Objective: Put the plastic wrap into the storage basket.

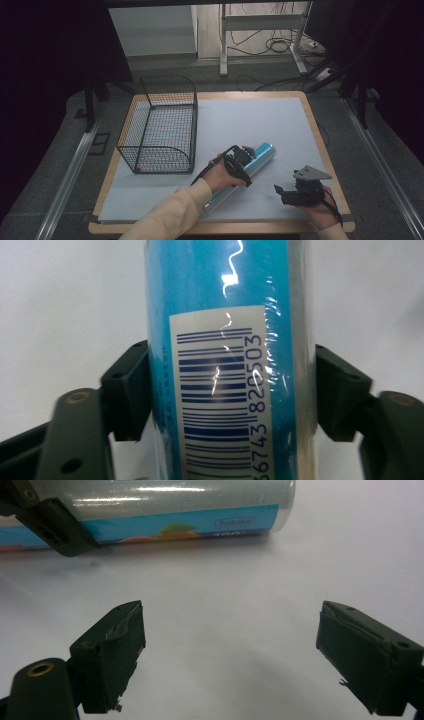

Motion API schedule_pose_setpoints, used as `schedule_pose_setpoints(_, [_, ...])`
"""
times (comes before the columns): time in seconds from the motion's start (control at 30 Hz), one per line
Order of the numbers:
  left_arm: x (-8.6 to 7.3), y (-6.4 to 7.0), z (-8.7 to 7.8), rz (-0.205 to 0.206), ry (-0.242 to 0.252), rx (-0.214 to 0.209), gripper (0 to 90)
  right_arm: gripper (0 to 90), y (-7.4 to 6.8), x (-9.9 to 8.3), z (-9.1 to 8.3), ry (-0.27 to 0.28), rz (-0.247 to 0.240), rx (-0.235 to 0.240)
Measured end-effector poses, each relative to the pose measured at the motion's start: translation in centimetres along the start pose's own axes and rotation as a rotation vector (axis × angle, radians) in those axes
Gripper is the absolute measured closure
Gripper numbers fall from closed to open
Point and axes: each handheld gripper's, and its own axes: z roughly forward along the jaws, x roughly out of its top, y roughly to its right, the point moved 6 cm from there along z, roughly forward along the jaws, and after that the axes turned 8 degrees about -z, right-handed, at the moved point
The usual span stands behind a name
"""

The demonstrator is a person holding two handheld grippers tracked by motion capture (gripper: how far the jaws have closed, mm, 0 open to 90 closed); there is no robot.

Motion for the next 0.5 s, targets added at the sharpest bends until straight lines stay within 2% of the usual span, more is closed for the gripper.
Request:
schedule_pose_setpoints(0.3, [0.11,-0.24,-0.08,-0.021,-0.015,-0.029,31.3,13.4,0.10,0.16,-0.18,0.015,-0.002,-0.015])
schedule_pose_setpoints(0.5, [0.19,-0.43,-0.25,-0.016,-0.032,-0.043,31.4,13.4,0.23,0.16,-0.26,0.017,-0.001,-0.018])
